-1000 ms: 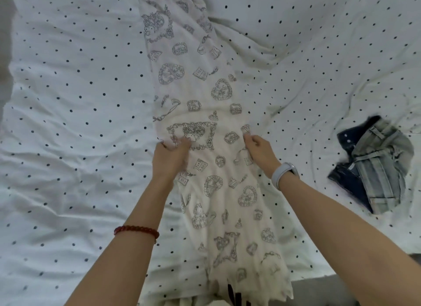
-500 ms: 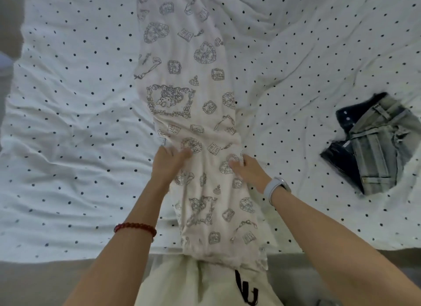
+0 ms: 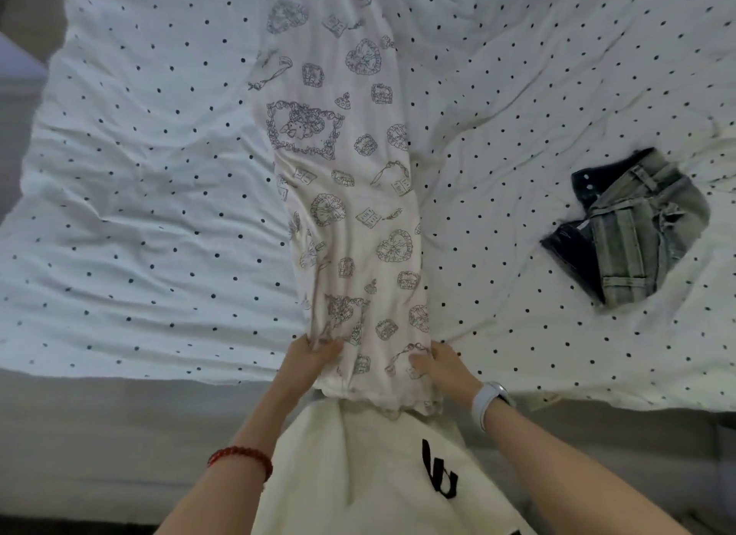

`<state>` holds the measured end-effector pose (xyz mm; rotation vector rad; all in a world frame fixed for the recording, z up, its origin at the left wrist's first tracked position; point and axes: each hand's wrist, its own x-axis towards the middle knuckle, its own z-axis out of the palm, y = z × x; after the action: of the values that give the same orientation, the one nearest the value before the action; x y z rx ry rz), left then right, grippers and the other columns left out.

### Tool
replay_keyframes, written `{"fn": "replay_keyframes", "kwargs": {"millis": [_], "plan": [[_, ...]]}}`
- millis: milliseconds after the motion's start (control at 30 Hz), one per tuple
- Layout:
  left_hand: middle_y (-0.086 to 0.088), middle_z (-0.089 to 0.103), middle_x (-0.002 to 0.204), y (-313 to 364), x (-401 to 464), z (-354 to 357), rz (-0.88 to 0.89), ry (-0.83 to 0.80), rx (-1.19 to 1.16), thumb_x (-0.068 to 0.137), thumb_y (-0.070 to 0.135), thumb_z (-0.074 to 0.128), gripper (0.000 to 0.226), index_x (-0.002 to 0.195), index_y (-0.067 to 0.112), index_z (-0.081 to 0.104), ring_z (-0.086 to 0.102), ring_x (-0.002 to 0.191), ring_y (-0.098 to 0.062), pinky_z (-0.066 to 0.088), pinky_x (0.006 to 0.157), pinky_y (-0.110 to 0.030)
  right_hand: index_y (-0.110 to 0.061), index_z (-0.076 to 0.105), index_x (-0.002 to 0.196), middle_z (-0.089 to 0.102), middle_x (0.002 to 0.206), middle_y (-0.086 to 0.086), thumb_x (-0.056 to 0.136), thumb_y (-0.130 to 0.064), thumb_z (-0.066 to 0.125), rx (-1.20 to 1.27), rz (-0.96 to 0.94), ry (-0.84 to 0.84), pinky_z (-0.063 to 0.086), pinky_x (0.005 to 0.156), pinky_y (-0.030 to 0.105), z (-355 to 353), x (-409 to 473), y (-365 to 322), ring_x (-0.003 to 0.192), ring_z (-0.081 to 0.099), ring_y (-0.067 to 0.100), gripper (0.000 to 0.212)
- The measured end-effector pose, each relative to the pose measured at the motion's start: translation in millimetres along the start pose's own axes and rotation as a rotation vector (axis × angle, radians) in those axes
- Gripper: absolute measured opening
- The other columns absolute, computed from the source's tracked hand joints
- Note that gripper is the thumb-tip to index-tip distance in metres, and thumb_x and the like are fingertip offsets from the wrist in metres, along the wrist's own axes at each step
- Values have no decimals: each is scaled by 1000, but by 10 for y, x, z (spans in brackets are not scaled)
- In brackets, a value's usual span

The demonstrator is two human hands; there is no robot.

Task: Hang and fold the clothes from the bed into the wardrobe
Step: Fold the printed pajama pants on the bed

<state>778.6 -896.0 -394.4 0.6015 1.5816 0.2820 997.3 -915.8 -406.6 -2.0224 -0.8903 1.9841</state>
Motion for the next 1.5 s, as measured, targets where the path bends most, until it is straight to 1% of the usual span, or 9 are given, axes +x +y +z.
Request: {"fn": "replay_keyframes", "kwargs": {"millis": [167, 333, 600, 800, 900, 1167, 1267, 1400, 1500], "plan": [[-3, 44, 67, -174, -214, 35, 47, 183, 148, 95, 18, 37, 21, 78, 10, 44, 38, 61, -16, 30, 57, -26, -13, 51, 118, 58, 119, 8, 97, -20, 44, -50, -85, 131, 44, 99, 40, 132, -232, 96, 111, 54, 24, 24], [-4, 43, 68, -376, -534, 32, 86, 172, 61, 98, 19, 33, 27, 76, 9, 43, 39, 60, -16, 30, 54, -27, -3, 47, 110, 55, 101, 7, 98, -20, 44, -10, -141, 368, 39, 77, 26, 459, -669, 251, 97, 54, 24, 22], [-7, 53, 112, -469, -1067, 118, 201, 140, -88, 88, 26, 64, 63, 134, 15, 22, 56, 87, -17, 48, 76, -32, -7, 44, 100, 51, 88, 2, 92, -8, 47, -38, -290, 466, 35, 53, 15, 716, -1147, 239, 79, 49, 18, 9], [-16, 68, 102, -446, -962, 51, -27, 0, -331, 73, 41, 76, 54, 101, -1, 58, 66, 95, -32, 52, 90, -47, -12, 47, 97, 51, 86, -2, 95, -14, 45, 108, -358, 536, 54, 69, 37, 614, -1369, 163, 87, 53, 23, 3], [-16, 69, 106, -460, -944, 106, -86, -86, -366, 76, 36, 75, 51, 112, 1, 61, 66, 98, -34, 53, 87, -50, -10, 47, 100, 51, 86, -1, 95, -13, 45, 115, -415, 575, 48, 59, 23, 586, -1475, 162, 84, 52, 20, 6], [-21, 64, 95, -548, -1329, 62, 112, 57, -353, 87, 8, 59, 9, 91, 1, 55, 64, 85, -33, 55, 77, -45, -21, 39, 130, 58, 86, 4, 97, -11, 41, -172, -525, 648, 38, 52, 21, 528, -1698, 326, 59, 50, 15, 34], [-11, 54, 73, -646, -1486, -12, 234, 182, -162, 89, 13, 58, 19, 102, 9, 44, 49, 57, -20, 39, 48, -29, -21, 49, 117, 55, 85, -1, 97, -9, 42, -220, -545, 579, 36, 50, 10, 582, -1710, 369, 56, 43, 2, 24], [0, 47, 58, -531, -1598, -192, 497, 189, 135, 93, 11, 52, 23, 109, 28, 48, 43, 48, -14, 35, 45, -22, -15, 60, 90, 61, 87, 1, 94, -6, 48, -106, -456, 550, 39, 49, 8, 624, -1733, 248, 62, 49, 8, 16], [-7, 57, 70, -203, -1637, -396, 408, 32, -83, 93, -2, 43, 28, 89, 12, 66, 48, 56, -14, 39, 48, -19, -13, 67, 86, 61, 82, 2, 93, -4, 44, 245, -379, 486, 43, 48, 13, 575, -1776, -72, 65, 51, 13, 26]]}}
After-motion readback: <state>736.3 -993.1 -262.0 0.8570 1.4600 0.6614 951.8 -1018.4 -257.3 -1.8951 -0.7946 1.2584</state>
